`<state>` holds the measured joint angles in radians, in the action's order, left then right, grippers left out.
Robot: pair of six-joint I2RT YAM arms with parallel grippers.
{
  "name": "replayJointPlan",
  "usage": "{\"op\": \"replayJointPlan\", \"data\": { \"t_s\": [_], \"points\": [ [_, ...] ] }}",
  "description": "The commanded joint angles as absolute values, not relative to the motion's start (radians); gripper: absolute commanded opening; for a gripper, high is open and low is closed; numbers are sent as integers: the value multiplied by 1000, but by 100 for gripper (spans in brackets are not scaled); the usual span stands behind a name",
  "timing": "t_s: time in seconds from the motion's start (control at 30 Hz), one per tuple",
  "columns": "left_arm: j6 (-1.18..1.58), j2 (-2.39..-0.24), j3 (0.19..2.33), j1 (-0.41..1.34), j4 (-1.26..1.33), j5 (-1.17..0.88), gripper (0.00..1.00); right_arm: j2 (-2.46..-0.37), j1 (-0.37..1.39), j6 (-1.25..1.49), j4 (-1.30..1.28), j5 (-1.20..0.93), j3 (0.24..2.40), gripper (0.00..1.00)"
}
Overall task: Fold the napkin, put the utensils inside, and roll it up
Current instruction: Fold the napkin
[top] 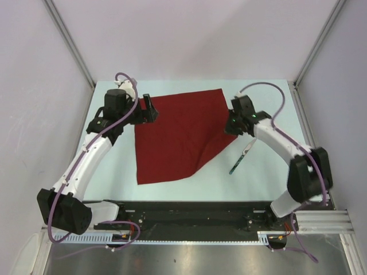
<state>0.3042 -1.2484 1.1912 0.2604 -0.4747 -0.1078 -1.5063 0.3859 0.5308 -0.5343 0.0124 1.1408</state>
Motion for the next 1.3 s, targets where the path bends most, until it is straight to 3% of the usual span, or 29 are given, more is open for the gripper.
{"op": "replayJointPlan", "data": {
  "t_s": [0.0, 0.3, 0.8, 1.1, 1.27],
  "points": [
    [284, -1206, 1195, 219, -459, -110, 94, -1769, 462, 528, -465, 22, 1369, 0],
    [321, -1215, 1180, 123, -436, -221, 95, -2256, 615, 569, -362, -60, 1943, 0],
    [353, -1241, 1166, 29, -411, -299, 95, -2618, 661, 870, 257, -221, 2167, 0],
    [359, -1262, 1160, 12, -405, -310, 94, -2773, 687, 925, 535, -164, 2344, 0],
    [362, -1279, 1158, 3, -405, -313, 95, -2853, 701, 890, 548, -98, 2473, 0]
  ]
}}
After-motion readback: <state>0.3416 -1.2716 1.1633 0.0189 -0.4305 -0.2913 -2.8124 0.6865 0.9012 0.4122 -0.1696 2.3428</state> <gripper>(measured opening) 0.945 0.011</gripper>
